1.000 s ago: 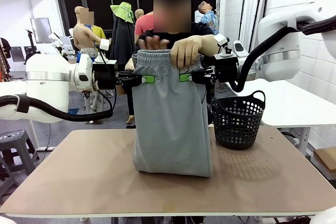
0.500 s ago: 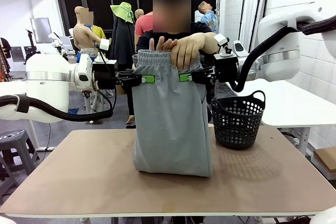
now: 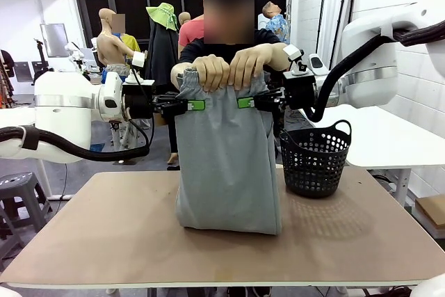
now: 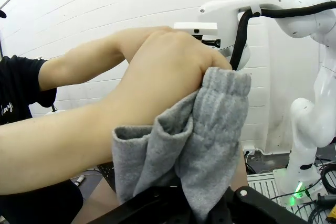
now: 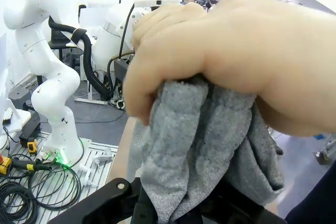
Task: Fold the training pants.
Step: Release the ends of the Training pants and then grab the overlapped ends.
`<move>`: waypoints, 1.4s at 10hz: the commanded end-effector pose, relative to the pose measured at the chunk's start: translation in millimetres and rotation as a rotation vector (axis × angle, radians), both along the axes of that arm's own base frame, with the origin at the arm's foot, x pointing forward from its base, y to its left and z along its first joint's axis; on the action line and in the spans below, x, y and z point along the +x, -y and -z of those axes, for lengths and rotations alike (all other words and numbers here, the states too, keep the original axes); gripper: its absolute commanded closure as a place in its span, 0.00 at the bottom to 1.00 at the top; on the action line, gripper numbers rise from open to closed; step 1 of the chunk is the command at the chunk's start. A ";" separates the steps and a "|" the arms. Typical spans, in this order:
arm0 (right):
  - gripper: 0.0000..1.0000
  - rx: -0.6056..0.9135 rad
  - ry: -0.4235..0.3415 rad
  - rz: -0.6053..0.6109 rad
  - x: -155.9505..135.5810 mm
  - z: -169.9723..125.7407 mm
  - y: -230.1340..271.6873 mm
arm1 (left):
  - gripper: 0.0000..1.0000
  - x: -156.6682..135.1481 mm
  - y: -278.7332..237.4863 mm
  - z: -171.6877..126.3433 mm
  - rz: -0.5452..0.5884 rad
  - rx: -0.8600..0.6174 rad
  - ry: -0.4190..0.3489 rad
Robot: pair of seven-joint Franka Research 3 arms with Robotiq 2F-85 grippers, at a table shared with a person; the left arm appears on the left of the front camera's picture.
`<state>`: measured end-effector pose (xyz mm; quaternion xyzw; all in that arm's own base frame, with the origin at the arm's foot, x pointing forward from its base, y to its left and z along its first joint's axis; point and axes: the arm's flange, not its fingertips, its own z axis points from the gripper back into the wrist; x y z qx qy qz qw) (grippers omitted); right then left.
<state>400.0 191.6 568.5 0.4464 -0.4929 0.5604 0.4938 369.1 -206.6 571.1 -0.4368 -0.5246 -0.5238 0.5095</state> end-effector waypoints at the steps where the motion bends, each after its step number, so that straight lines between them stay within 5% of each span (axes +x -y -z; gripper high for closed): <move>1: 1.00 0.018 -0.007 -0.007 -0.7 -1.6 0.0 | 1.00 -2.6 0.0 -0.6 -0.012 -0.020 0.013; 14: 1.00 0.018 -0.007 -0.007 -0.7 -1.6 0.0 | 1.00 -2.6 0.0 -0.6 -0.012 -0.020 0.013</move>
